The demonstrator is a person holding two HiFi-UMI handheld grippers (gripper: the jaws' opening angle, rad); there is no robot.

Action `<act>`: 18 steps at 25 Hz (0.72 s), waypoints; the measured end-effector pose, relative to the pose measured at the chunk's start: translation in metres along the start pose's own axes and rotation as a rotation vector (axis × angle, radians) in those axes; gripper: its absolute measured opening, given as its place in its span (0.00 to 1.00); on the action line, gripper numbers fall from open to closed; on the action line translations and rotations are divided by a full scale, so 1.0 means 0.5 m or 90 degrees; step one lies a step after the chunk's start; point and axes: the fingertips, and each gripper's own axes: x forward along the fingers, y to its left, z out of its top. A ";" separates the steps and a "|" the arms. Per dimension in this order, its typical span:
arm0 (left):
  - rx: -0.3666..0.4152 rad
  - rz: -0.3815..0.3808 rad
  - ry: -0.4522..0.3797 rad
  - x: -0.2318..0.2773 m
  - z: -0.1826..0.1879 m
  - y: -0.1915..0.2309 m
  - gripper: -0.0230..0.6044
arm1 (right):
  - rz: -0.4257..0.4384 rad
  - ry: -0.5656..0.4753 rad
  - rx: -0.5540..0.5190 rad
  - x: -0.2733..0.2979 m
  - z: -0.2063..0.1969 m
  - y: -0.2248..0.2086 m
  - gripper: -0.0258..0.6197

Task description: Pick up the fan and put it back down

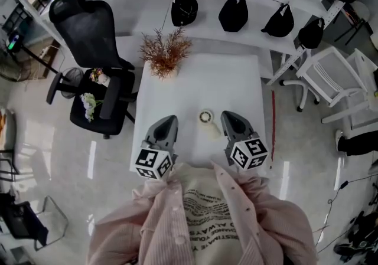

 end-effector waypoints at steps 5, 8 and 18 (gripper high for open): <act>0.015 0.024 -0.032 -0.011 0.037 0.012 0.04 | -0.012 -0.041 0.008 -0.018 0.043 -0.013 0.04; 0.020 0.034 -0.041 -0.014 0.048 0.016 0.04 | -0.024 -0.064 0.011 -0.024 0.064 -0.025 0.04; 0.038 0.049 -0.052 -0.014 0.075 0.026 0.04 | -0.044 -0.100 -0.014 -0.030 0.125 -0.035 0.04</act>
